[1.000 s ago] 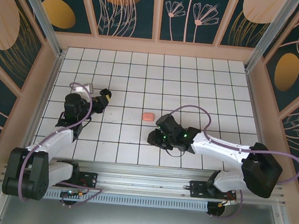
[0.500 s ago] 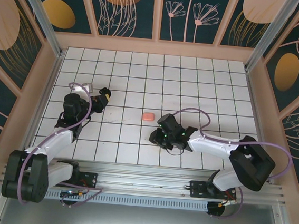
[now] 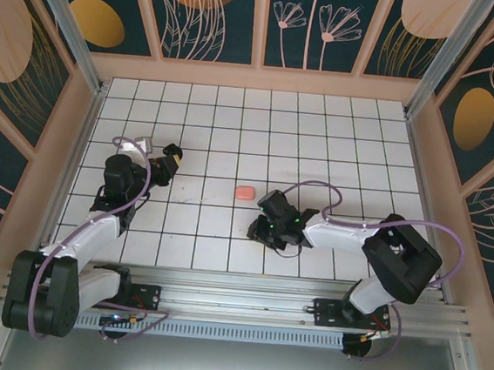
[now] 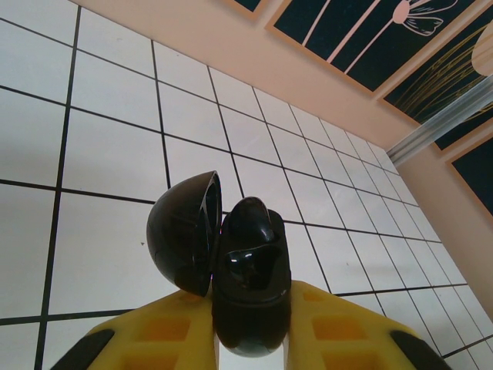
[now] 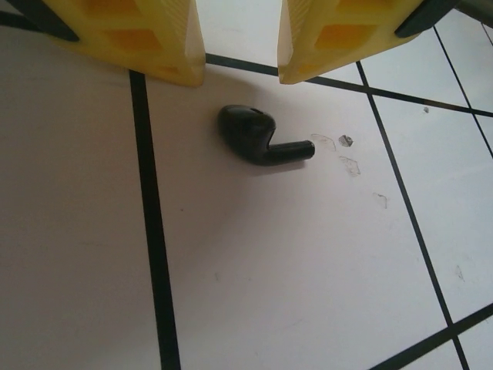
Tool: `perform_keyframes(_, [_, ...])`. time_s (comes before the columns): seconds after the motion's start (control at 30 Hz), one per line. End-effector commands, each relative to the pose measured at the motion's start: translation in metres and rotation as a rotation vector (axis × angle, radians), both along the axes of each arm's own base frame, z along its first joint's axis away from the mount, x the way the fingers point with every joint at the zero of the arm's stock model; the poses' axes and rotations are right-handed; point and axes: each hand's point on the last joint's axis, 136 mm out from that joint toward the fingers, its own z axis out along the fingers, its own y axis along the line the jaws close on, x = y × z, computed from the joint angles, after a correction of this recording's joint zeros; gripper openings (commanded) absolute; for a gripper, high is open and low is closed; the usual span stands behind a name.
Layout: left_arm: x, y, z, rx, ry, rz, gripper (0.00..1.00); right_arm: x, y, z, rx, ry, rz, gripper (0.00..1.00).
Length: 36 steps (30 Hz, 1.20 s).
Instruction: Insert the wireless bluetooth earbuds into the charging case
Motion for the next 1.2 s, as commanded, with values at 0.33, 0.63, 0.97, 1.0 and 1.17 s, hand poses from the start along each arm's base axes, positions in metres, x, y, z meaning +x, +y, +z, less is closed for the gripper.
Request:
perform_keyframes(0.33, [0.003,0.004,0.012,0.018,-0.039,0.012,0.21,0.036,0.005,0.012,-0.021,-0.12,0.004,0.3])
perform_keyframes(0.63, [0.003,0.005,0.011,0.021,-0.034,0.015,0.21,0.046,0.013,0.01,-0.004,-0.133,0.034,0.3])
perform_keyframes(0.97, [0.003,0.005,0.011,0.026,-0.034,0.017,0.21,0.055,0.031,0.02,0.038,-0.163,0.075,0.3])
perform_keyframes(1.0, [0.003,0.005,0.011,0.028,-0.035,0.016,0.21,0.055,0.031,0.021,0.034,-0.164,0.076,0.3])
perform_keyframes(1.17, [0.003,0.006,0.012,0.031,-0.036,0.018,0.21,0.052,0.02,0.028,-0.054,-0.153,0.091,0.35])
